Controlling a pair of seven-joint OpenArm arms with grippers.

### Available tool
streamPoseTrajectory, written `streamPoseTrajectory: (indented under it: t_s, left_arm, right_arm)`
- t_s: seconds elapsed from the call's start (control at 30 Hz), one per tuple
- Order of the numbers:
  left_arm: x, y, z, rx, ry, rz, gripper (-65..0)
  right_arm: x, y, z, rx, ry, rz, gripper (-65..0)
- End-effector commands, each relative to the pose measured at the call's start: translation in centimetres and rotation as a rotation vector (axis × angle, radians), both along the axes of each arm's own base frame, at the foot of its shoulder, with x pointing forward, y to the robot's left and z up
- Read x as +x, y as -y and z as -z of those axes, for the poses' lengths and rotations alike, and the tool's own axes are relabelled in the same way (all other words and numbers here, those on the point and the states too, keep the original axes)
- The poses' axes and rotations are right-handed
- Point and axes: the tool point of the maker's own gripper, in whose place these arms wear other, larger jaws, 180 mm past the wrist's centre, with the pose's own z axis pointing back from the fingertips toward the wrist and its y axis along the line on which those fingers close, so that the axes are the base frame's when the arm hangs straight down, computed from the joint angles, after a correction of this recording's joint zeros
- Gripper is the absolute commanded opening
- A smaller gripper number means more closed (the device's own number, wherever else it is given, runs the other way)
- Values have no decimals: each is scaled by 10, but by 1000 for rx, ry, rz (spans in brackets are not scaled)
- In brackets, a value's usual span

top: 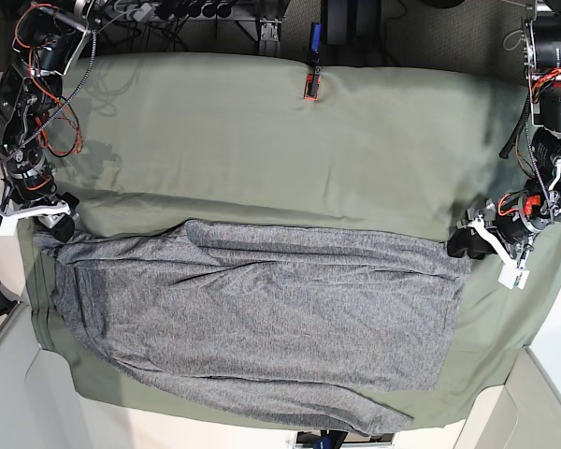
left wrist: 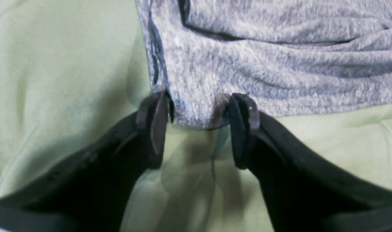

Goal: Fold the T-shirt properly

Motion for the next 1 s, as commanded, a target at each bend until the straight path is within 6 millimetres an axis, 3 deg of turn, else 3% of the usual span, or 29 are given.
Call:
streamPoseTrajectory:
  t_s: [0.0, 0.3, 0.63, 0.73, 0.97]
  left_arm:
    - [9, -12, -12, 34, 24, -20, -313]
    - [32, 21, -17, 6, 70, 2, -313]
    - [38, 21, -21, 3, 89, -16, -313]
    - [43, 20, -27, 6, 98, -16, -313]
    - [41, 23, -28, 5, 67, 26, -313]
  right_arm:
    - [7, 2, -10, -5, 28, -3, -329]
    - [9, -25, -1, 57, 30, -11, -329]
    - [14, -40, -1, 95, 41, -13, -329]
    - [15, -40, -9, 102, 37, -32, -329]
    - [18, -25, -53, 7, 73, -54, -329]
